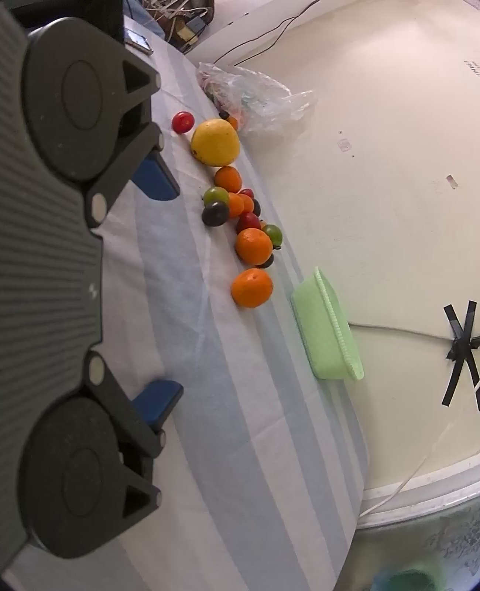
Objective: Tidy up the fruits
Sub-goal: 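Move both tools toward the fruit pile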
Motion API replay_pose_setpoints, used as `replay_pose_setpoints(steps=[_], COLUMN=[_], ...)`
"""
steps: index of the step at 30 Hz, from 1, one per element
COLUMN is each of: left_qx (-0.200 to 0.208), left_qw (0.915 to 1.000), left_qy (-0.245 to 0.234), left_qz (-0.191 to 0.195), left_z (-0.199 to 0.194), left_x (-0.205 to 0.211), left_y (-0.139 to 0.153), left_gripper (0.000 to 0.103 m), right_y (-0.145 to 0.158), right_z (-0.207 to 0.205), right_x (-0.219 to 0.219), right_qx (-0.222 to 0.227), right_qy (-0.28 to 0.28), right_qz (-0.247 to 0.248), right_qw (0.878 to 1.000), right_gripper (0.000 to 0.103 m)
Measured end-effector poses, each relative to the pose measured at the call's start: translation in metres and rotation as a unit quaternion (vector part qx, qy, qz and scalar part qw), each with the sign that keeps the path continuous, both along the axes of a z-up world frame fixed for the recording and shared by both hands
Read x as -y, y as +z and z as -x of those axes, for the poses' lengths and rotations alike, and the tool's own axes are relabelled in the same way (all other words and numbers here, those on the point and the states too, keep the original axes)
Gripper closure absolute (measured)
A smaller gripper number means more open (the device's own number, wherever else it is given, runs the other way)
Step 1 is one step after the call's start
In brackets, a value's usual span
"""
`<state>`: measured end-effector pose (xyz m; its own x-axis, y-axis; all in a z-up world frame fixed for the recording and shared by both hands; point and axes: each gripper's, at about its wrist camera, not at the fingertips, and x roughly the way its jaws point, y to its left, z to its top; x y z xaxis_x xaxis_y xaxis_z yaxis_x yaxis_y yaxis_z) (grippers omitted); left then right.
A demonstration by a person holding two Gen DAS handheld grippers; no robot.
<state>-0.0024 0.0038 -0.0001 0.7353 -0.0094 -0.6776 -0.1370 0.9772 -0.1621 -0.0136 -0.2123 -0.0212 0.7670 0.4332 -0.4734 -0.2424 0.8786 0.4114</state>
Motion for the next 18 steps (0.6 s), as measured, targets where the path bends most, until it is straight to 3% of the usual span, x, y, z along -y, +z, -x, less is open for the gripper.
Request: replay_pose_setpoints(steps=[1,2,6,10,14,18], left_qx=[0.001,-0.006,-0.012,-0.029,-0.02,0.028], left_qw=[1.0,0.9994,0.9991,0.9952,0.9974,0.9982], left_qy=[0.0,-0.001,-0.003,-0.021,-0.025,0.01], left_qz=[0.005,-0.034,-0.04,-0.091,-0.064,-0.052], left_z=[0.001,0.0,-0.003,-0.002,0.004,0.021], left_x=[-0.003,0.005,0.01,0.023,0.01,-0.018], left_y=[0.0,-0.001,-0.004,-0.003,-0.001,0.013], left_gripper=[0.0,0.0,0.0,0.0,0.0,0.0], right_y=[0.001,-0.001,-0.002,0.001,0.003,0.012], right_z=[-0.001,-0.001,-0.002,-0.002,0.0,0.003], right_x=[-0.002,0.002,0.006,-0.002,-0.01,-0.015], right_qx=[-0.001,0.0,0.001,0.006,0.011,0.048], right_qy=[0.001,-0.002,-0.002,0.0,0.004,0.013], right_qz=[0.004,-0.029,-0.025,0.0,0.038,0.058], right_qw=[1.0,1.0,1.0,1.0,0.999,0.997], right_gripper=[0.0,0.0,0.0,0.0,0.0,0.0])
